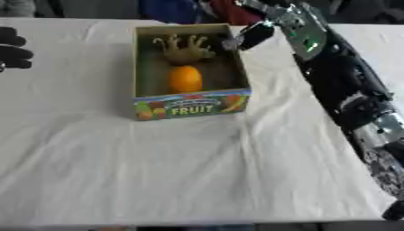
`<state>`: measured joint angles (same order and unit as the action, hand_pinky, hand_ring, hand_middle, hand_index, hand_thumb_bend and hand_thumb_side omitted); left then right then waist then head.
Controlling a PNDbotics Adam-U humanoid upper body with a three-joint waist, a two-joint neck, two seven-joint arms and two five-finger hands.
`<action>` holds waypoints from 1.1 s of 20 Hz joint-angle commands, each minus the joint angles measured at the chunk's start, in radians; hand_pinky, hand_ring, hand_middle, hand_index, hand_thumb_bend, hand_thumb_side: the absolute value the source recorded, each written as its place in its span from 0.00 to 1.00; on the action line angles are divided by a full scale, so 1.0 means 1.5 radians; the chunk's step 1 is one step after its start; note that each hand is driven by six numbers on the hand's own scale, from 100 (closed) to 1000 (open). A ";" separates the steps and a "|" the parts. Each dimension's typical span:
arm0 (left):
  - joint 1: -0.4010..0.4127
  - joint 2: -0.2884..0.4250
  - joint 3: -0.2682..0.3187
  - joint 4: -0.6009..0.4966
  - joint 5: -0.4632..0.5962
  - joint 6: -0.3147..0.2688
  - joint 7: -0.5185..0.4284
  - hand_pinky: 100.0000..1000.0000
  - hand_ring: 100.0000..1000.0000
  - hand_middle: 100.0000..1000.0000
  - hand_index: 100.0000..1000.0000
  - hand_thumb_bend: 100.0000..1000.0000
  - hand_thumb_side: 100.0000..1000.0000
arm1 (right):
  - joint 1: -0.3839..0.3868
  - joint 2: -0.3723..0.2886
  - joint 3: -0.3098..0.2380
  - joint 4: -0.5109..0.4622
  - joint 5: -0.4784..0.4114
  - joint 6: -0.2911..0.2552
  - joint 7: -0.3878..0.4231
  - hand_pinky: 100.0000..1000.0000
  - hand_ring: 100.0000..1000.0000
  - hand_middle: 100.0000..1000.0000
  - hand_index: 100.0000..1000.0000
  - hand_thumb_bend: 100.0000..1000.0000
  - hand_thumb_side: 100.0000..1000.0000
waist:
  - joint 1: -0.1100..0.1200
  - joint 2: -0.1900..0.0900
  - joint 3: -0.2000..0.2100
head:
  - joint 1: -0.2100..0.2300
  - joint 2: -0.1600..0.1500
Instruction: Pick up objects on the table and place them in the box.
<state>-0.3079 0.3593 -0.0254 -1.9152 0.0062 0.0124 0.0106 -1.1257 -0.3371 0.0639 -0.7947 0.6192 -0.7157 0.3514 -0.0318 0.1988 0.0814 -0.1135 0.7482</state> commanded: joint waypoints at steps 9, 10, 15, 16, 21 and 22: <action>-0.001 0.018 0.023 0.013 -0.012 -0.002 0.035 0.64 0.63 0.61 0.72 0.43 0.89 | 0.137 -0.176 0.005 -0.287 -0.357 0.096 -0.034 0.76 0.78 0.74 0.81 0.17 0.07 | 0.004 -0.002 -0.028 | 0.033 -0.010; -0.001 0.018 0.023 0.015 -0.012 -0.002 0.037 0.64 0.63 0.61 0.72 0.43 0.89 | 0.157 -0.187 -0.002 -0.312 -0.386 0.112 -0.037 0.75 0.77 0.73 0.81 0.15 0.07 | 0.005 -0.001 -0.030 | 0.035 -0.010; 0.001 0.018 0.027 0.018 -0.016 -0.001 0.043 0.62 0.62 0.60 0.72 0.42 0.90 | 0.257 -0.209 -0.051 -0.428 -0.492 0.173 -0.055 0.72 0.74 0.69 0.77 0.02 0.04 | 0.005 0.002 -0.036 | 0.046 -0.015; 0.001 0.017 0.027 0.018 -0.017 -0.001 0.044 0.62 0.62 0.60 0.72 0.42 0.90 | 0.279 -0.209 -0.061 -0.449 -0.508 0.180 -0.056 0.72 0.74 0.69 0.77 0.02 0.04 | 0.006 0.004 -0.038 | 0.050 -0.016; 0.003 0.015 0.029 0.020 -0.019 0.000 0.048 0.62 0.62 0.60 0.72 0.42 0.90 | 0.367 -0.205 -0.100 -0.528 -0.554 0.196 -0.050 0.72 0.73 0.69 0.77 0.00 0.08 | 0.006 0.007 -0.040 | 0.059 -0.021; 0.003 0.015 0.029 0.020 -0.018 -0.001 0.049 0.63 0.62 0.60 0.72 0.42 0.90 | 0.381 -0.201 -0.107 -0.539 -0.558 0.199 -0.048 0.72 0.73 0.68 0.77 0.00 0.09 | 0.007 0.008 -0.041 | 0.061 -0.022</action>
